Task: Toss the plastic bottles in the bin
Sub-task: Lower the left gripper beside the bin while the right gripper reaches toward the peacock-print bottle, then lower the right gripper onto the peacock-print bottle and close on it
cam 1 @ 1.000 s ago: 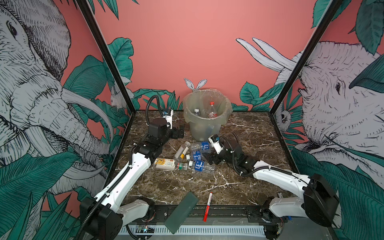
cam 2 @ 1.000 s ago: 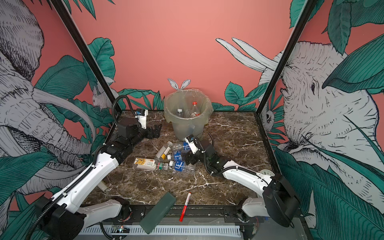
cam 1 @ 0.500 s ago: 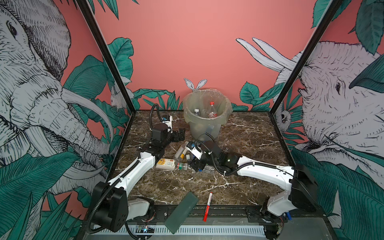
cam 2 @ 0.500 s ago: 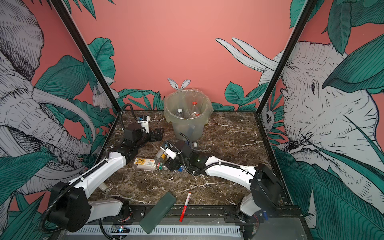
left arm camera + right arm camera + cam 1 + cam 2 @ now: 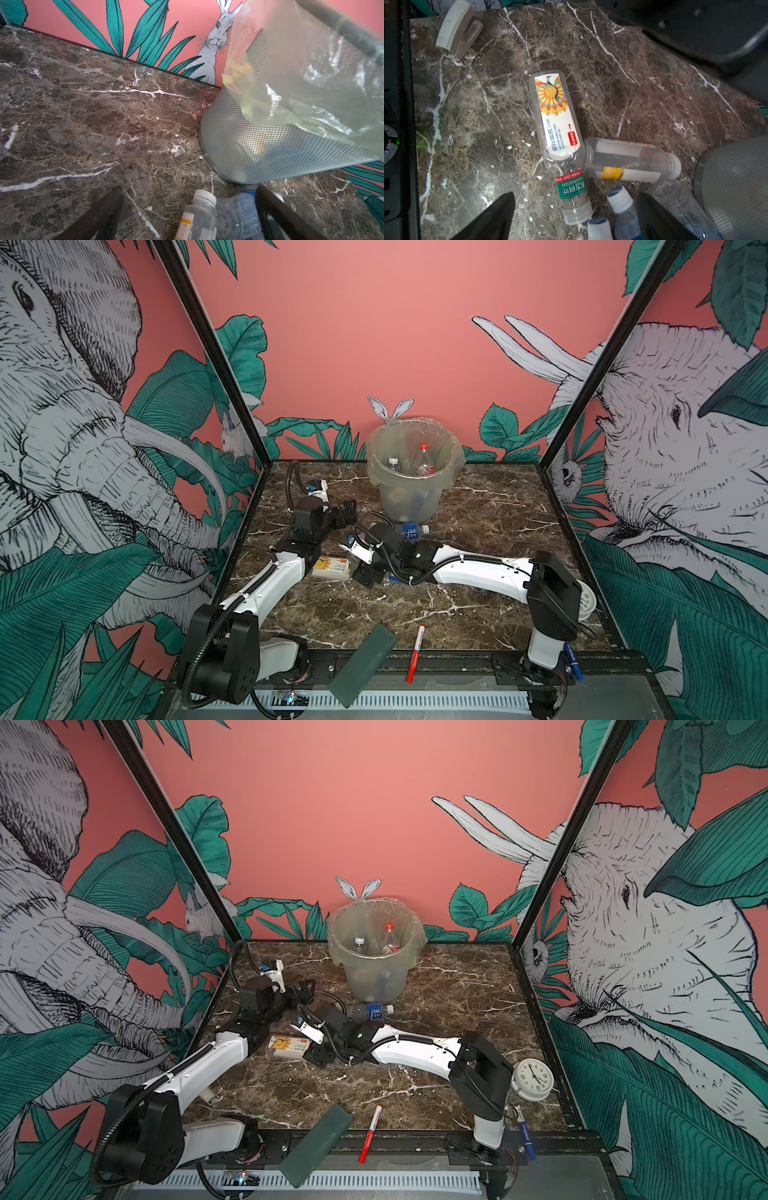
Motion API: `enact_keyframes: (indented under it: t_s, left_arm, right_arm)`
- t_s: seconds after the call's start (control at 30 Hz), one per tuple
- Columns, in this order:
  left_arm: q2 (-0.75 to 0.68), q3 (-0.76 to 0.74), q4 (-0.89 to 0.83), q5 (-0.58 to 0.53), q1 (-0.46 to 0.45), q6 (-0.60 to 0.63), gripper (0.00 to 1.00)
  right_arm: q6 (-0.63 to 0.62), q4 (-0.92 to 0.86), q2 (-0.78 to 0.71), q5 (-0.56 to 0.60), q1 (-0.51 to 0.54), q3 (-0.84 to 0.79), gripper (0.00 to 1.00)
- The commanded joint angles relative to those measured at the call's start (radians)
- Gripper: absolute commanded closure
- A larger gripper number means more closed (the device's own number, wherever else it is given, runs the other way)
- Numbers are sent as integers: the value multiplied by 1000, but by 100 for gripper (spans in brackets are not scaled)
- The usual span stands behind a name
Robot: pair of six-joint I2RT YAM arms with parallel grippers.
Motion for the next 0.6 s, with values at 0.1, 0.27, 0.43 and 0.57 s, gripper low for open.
enact_keyframes:
  t_s: [0.1,0.27,0.43,0.57]
  left_arm:
    - [-100,-88,45,-93,59,-80,0]
    - [-155,-146,55,-128,110,-126,0]
    - [-166,-181,75,-143,147,-155,0]
    - [-167,-201,86,-129,177,-193,0]
  right_arm:
    - [-20,-23,100,-55,13,117,7]
    - [-21,-28,167,-83,15,185,6]
    - [-29,-51,235,-115,15,264,6]
    - [-37,-62,290,-132,16,320,7]
